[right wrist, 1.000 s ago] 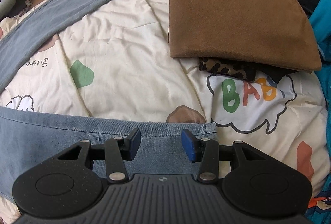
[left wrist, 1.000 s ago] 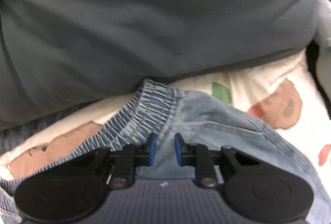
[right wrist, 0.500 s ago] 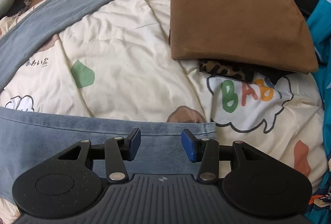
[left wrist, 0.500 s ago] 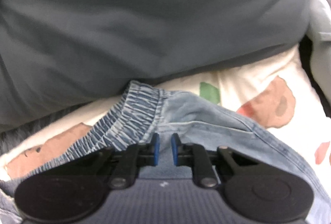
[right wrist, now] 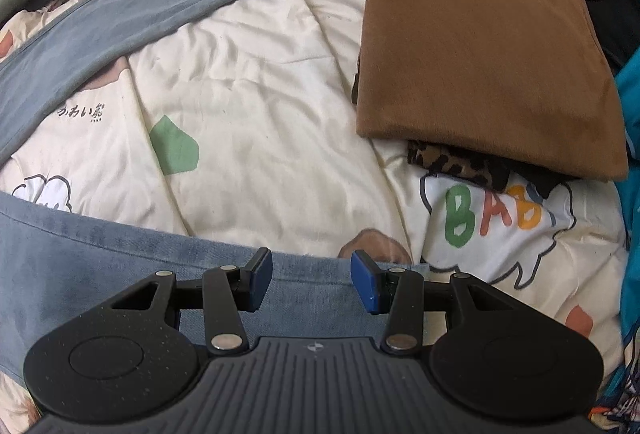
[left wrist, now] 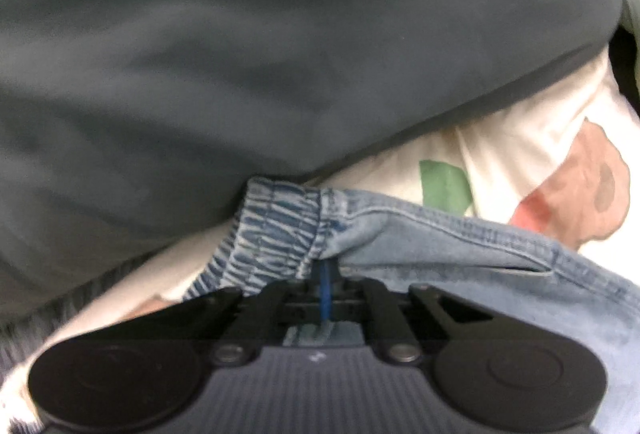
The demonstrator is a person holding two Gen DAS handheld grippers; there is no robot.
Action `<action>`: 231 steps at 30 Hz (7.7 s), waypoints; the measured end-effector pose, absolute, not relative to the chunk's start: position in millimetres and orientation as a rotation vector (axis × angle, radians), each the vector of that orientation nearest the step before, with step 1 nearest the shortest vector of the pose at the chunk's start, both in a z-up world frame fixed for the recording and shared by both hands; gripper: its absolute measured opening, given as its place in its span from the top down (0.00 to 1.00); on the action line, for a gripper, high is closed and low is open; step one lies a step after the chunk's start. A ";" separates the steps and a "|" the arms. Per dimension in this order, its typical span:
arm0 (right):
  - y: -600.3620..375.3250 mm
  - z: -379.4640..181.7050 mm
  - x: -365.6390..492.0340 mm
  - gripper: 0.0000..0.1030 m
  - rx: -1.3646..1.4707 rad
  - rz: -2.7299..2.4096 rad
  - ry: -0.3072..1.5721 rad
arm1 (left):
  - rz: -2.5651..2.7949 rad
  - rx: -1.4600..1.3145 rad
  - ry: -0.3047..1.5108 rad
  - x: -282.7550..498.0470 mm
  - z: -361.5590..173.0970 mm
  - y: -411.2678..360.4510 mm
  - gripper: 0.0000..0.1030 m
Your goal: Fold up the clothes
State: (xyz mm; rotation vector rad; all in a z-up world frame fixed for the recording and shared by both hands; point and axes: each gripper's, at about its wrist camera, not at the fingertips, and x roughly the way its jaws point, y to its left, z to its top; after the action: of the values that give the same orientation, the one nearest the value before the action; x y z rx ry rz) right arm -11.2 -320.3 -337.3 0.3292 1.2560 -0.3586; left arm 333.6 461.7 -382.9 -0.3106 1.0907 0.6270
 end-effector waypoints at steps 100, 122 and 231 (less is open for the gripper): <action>-353.0 -352.6 270.3 0.53 0.213 -0.209 1.044 | 0.364 -0.015 1.035 339.7 -293.2 305.2 0.46; -377.4 -177.7 149.0 0.48 0.204 -0.115 0.812 | 0.431 -0.182 0.950 147.5 -167.8 356.6 0.42; -254.8 -366.3 -178.1 0.46 0.172 -0.111 1.277 | 0.639 -0.784 1.210 -37.0 -361.0 411.4 0.85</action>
State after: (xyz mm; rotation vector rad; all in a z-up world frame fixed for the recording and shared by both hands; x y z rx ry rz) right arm -178.1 -254.8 -366.3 0.1719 1.2774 -0.1114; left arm -37.0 411.4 -361.0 -0.7836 1.2097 0.6386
